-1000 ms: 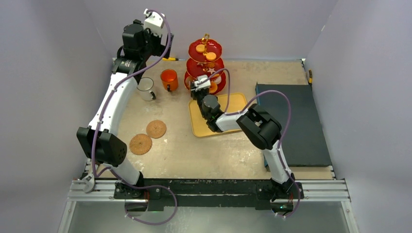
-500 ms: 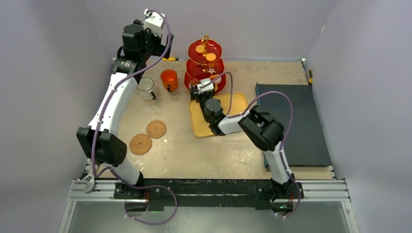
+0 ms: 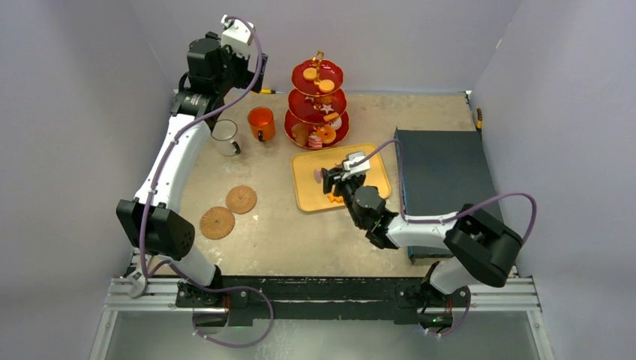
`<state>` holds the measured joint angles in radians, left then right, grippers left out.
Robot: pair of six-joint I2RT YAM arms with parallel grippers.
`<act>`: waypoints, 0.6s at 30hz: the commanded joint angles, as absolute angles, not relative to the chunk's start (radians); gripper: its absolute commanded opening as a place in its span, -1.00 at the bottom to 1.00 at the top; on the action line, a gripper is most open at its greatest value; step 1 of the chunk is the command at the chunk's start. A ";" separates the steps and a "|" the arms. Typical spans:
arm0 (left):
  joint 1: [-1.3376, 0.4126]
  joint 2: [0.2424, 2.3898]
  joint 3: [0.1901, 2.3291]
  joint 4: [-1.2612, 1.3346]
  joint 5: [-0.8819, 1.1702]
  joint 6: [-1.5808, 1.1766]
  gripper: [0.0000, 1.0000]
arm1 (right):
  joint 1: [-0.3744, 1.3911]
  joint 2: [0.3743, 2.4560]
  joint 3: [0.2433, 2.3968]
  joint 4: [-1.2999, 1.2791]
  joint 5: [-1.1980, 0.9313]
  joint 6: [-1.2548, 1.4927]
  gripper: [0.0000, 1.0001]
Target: Serve the afternoon tea
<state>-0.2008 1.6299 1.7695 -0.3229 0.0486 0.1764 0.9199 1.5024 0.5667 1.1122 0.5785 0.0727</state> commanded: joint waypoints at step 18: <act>-0.190 1.572 1.781 -0.332 0.063 0.152 0.99 | 0.933 1.412 0.474 0.829 0.634 0.236 0.41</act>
<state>-0.1982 1.6089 1.7691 -0.3321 0.0490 0.1741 0.9249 1.3891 0.4873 0.8017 0.6151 0.2039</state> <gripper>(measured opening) 0.993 0.704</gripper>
